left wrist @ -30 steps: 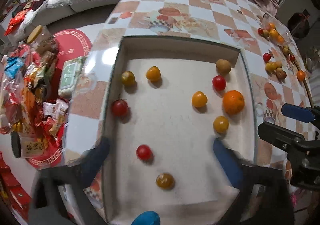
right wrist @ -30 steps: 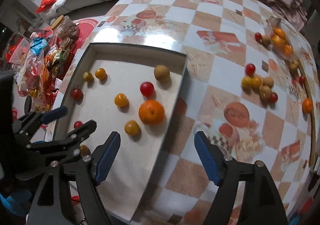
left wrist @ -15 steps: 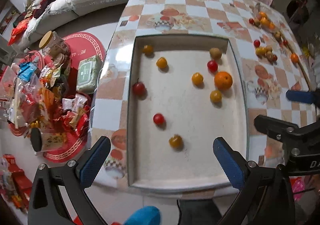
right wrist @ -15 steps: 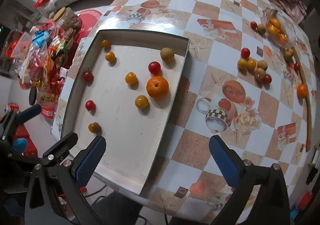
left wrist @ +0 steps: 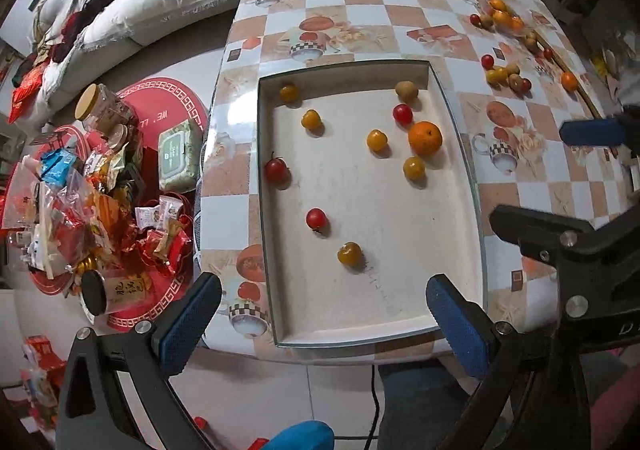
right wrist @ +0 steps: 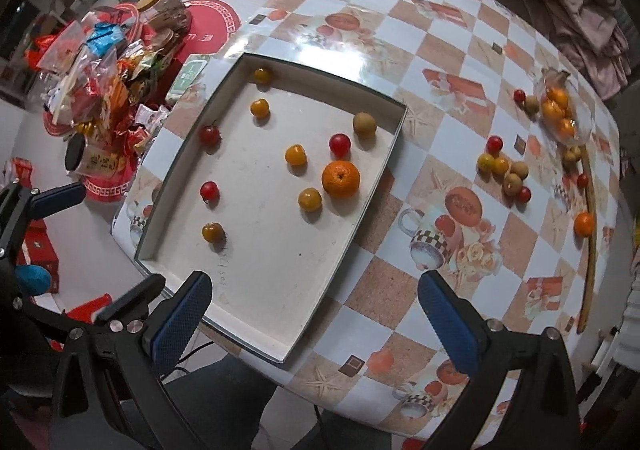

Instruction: Organize fruits

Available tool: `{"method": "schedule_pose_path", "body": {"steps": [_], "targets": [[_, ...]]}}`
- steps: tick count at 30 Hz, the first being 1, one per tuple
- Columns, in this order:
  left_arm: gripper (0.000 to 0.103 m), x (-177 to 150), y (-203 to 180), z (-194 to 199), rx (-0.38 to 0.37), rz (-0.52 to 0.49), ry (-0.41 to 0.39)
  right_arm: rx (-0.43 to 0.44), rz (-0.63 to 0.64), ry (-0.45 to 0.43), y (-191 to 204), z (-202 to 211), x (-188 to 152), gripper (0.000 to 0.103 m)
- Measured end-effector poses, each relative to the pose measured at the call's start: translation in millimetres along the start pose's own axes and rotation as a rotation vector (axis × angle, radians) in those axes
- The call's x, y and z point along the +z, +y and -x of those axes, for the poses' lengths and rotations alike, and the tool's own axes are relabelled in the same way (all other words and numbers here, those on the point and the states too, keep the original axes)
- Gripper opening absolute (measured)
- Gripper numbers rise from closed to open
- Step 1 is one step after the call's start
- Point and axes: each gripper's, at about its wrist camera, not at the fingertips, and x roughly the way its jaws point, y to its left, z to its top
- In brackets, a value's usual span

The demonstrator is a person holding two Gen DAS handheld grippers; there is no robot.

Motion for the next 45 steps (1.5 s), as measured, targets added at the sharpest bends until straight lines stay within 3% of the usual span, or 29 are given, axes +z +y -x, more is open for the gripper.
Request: {"method": "schedule_pose_path", "body": {"steps": [45], "targets": [[0.103, 8, 0, 0, -0.026, 0.014, 0.007, -0.034, 0.037, -0.012, 6, 5, 12, 0.103]]}}
